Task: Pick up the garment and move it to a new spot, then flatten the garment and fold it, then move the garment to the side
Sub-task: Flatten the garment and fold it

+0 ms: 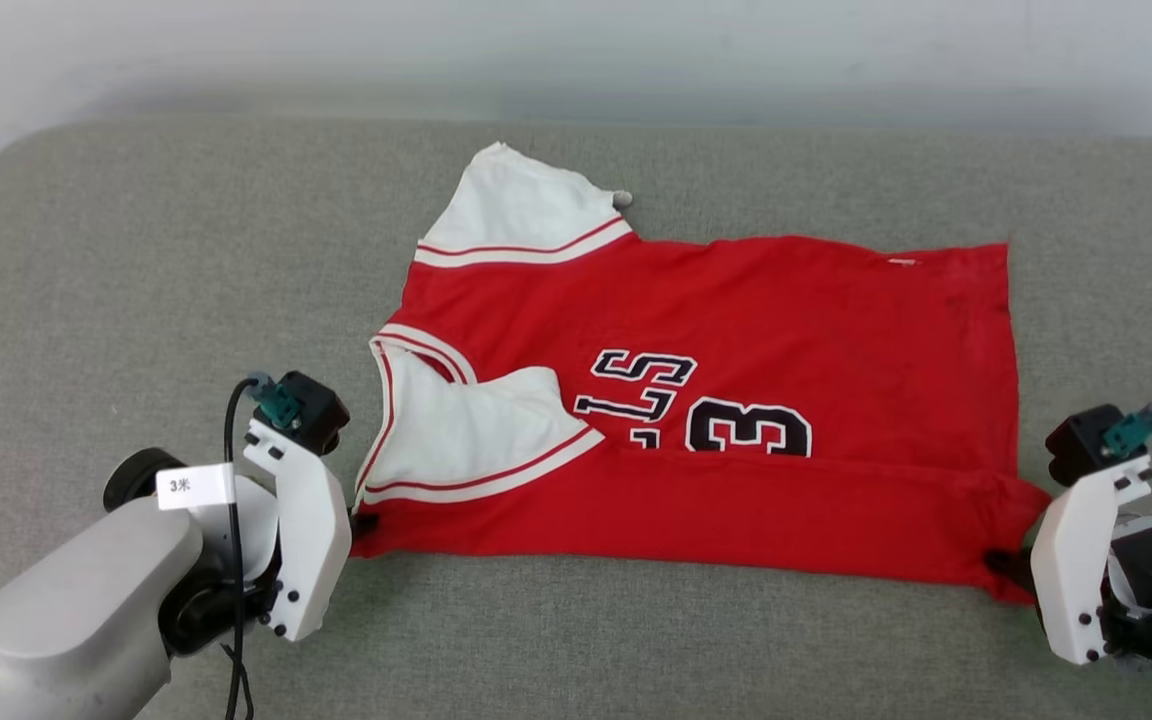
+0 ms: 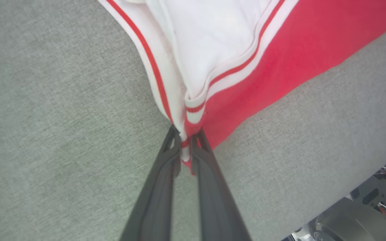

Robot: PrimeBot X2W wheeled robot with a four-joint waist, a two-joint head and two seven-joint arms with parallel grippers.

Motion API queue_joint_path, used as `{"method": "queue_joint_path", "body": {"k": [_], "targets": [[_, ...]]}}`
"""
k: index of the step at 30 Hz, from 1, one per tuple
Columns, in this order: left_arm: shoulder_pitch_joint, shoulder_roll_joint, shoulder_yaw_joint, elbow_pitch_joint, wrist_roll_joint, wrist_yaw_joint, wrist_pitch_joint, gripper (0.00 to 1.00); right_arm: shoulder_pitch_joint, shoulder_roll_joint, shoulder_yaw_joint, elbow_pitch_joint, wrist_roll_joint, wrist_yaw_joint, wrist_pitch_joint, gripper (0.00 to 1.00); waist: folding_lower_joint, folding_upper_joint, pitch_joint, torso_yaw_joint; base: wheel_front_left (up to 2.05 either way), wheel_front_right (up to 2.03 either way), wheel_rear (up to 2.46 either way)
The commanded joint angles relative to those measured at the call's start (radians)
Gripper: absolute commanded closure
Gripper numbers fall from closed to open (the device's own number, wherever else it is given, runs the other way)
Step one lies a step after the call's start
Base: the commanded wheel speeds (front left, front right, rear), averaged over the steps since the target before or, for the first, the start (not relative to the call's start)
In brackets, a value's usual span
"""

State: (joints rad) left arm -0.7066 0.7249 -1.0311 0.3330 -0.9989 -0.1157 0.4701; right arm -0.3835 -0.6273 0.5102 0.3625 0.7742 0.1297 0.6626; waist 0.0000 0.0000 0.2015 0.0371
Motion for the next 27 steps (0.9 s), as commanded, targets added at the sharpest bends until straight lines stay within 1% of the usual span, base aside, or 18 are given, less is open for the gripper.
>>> {"method": "queue_joint_path", "body": {"k": [1, 5, 11, 16, 20, 23, 27], "targets": [[0.019, 0.006, 0.001, -0.001, -0.01, 0.003, -0.007, 1.0, 0.025, -0.004, 0.014, 0.005, 0.013, 0.001, -0.011, 1.0, 0.0, 0.0, -0.026, -0.006, 0.0, 0.0, 0.0], [0.051, 0.023, 0.002, -0.025, -0.016, 0.011, -0.023, 1.0, 0.038, -0.035, 0.009, -0.031, 0.038, 0.001, -0.054, 1.0, 0.0, 0.0, -0.071, -0.012, 0.0, 0.0, 0.0], [0.115, 0.077, -0.001, -0.098, -0.035, 0.035, -0.032, 1.0, 0.103, -0.081, -0.009, -0.097, 0.062, 0.001, -0.086, 1.0, 0.0, 0.0, -0.131, -0.018, 0.0, 0.0, 0.0], [0.179, 0.126, -0.003, -0.181, -0.054, 0.073, -0.038, 1.0, 0.179, -0.118, -0.045, -0.172, 0.072, 0.001, -0.086, 1.0, 0.0, 0.0, -0.156, -0.018, 0.0, 0.0, 0.0], [0.229, 0.15, -0.005, -0.229, -0.071, 0.106, -0.05, 1.0, 0.251, -0.142, -0.089, -0.22, 0.062, 0.0, -0.074, 1.0, 0.0, 0.0, -0.161, -0.018, 0.0, 0.0, 0.0], [0.26, 0.159, -0.012, -0.239, -0.078, 0.122, -0.059, 1.0, 0.3, -0.139, -0.124, -0.236, 0.051, 0.0, -0.061, 1.0, 0.0, 0.0, -0.158, -0.018, 0.0, 0.0, 0.0], [0.289, 0.146, -0.016, -0.221, -0.084, 0.138, -0.071, 1.0, 0.346, -0.12, -0.148, -0.243, 0.019, 0.0, -0.045, 1.0, 0.0, 0.0, -0.138, -0.019, 0.0, 0.0, 0.0]]}}
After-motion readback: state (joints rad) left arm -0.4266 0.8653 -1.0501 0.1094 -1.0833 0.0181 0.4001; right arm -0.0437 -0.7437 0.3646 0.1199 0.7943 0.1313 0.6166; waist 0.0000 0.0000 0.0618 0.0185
